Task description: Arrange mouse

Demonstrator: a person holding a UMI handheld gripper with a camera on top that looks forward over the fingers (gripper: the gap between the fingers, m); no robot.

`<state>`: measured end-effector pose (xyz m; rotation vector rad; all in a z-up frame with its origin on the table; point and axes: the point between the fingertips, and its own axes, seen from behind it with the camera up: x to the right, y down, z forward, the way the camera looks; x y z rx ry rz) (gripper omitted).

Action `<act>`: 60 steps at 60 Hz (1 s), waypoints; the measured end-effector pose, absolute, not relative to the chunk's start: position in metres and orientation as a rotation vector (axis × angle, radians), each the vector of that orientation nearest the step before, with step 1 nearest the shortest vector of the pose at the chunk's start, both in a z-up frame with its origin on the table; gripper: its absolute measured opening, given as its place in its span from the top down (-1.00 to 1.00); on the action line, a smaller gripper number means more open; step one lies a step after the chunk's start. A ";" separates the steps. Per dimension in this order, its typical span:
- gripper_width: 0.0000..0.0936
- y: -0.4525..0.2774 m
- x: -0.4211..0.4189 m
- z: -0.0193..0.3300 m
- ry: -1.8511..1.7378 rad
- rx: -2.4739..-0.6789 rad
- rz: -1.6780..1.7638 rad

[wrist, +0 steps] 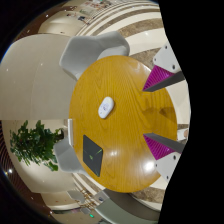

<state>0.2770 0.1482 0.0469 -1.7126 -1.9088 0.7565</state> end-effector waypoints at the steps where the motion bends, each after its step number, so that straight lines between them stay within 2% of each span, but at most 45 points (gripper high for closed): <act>1: -0.85 0.148 0.274 0.045 -1.904 -1.715 0.757; 43: -0.85 0.157 0.095 -0.015 -1.799 -1.755 0.640; 60: -0.85 0.168 0.041 -0.021 -1.729 -1.807 0.648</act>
